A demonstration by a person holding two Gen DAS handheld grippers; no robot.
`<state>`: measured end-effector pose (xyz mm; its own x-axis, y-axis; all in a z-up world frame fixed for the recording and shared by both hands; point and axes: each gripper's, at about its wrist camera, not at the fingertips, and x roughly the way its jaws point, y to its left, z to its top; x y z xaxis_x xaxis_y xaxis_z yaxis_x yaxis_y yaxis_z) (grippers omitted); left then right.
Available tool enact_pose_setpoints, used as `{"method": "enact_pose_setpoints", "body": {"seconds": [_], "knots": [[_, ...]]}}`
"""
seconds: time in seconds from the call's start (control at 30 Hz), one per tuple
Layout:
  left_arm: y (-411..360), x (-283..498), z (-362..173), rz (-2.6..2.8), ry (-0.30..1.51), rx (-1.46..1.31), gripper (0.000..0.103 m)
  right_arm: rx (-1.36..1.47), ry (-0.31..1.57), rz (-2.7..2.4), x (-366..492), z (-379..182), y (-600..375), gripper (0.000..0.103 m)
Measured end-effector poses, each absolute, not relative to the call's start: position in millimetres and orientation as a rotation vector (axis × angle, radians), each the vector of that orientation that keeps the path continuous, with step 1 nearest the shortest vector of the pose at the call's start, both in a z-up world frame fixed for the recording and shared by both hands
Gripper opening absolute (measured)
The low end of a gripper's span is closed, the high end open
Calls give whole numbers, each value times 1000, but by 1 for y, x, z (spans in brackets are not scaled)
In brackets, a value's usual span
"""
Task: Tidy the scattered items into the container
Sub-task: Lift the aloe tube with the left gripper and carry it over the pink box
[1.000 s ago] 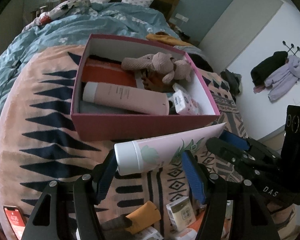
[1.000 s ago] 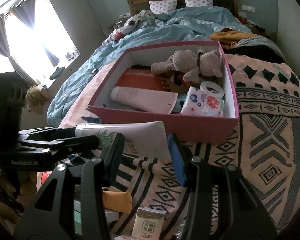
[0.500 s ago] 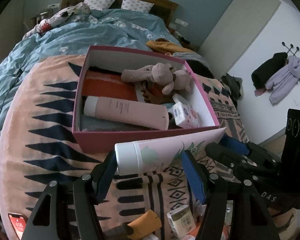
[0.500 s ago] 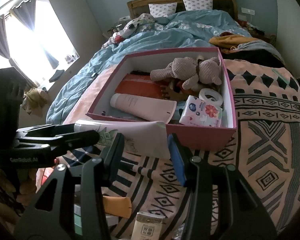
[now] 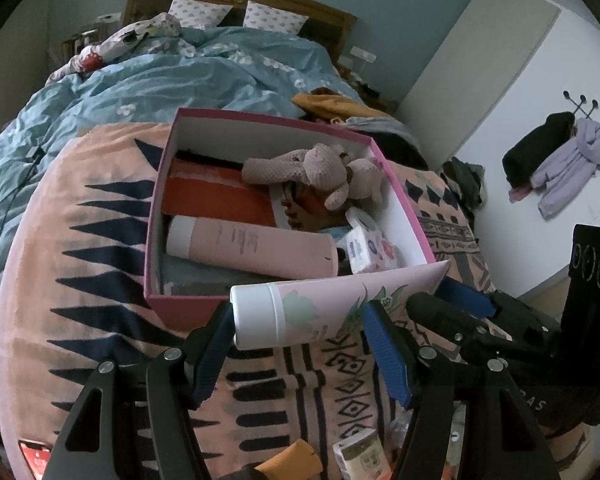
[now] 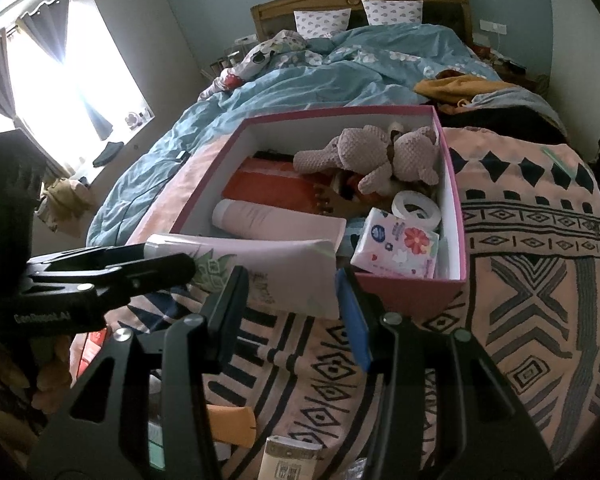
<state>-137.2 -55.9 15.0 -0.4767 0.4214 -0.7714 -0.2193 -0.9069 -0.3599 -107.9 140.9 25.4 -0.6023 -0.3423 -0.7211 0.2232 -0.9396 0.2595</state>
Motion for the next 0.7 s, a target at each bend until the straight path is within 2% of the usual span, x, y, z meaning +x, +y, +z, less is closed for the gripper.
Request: {"method": "enact_pose_setpoints", "body": {"seconds": [0.7], "knots": [[-56, -162, 12, 2403, -287, -1343, 66, 1201, -229, -2555, -126, 21, 139, 49]]}}
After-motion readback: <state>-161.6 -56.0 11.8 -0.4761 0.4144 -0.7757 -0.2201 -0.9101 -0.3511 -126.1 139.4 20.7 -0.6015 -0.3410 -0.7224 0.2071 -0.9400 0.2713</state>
